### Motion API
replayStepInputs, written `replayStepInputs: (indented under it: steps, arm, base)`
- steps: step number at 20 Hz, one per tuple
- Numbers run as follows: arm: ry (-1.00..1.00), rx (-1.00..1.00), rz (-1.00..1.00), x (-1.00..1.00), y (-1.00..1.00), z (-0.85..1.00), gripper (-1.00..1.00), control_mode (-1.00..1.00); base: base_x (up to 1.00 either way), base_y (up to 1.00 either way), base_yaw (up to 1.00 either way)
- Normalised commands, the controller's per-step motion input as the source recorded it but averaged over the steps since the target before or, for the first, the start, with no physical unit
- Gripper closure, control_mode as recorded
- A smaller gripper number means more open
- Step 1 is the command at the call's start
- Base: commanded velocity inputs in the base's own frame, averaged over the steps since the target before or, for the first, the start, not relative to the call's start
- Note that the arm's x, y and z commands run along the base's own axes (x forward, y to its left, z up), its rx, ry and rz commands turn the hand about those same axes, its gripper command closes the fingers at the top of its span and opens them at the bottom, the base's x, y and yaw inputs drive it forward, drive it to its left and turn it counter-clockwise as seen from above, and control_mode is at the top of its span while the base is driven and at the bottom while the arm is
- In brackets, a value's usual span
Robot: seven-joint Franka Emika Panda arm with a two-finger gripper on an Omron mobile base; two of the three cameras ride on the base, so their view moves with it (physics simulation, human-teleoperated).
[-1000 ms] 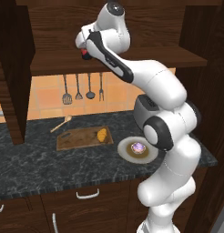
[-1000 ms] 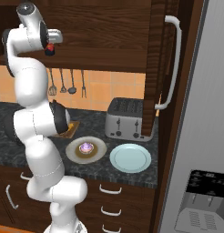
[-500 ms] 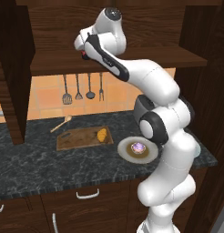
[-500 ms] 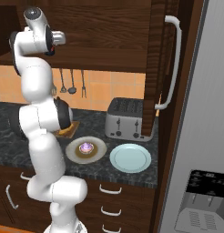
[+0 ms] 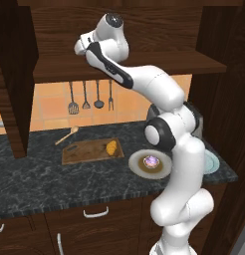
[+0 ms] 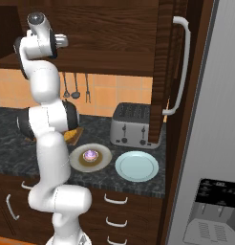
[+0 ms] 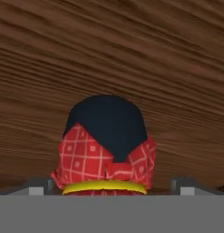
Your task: From the different types of pastries on the counter, select a croissant and place it on the cutting board. Then retrieve a jar of jam from the cabinet and place it alongside the croissant on the cutting board.
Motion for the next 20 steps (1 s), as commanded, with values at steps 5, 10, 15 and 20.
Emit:
replayStepInputs:
  steps: [5,10,15,20]
  arm:
    - [0.00,-0.06,0.00,0.20,0.22,-0.28,1.00,-1.00]
    - [-0.01,-0.02,0.00,0.01,0.02,-0.18,1.00,-1.00]
    - [-0.08,0.00,0.01,-0.22,0.00,0.06,1.00,-1.00]
    - [-0.12,0.00,0.06,-0.97,0.05,0.03,1.00,-1.00]
  base:
    - [0.00,0.00,0.00]
    - [0.00,0.00,0.00]
    - [0.00,0.00,0.00]
    - [0.00,0.00,0.00]
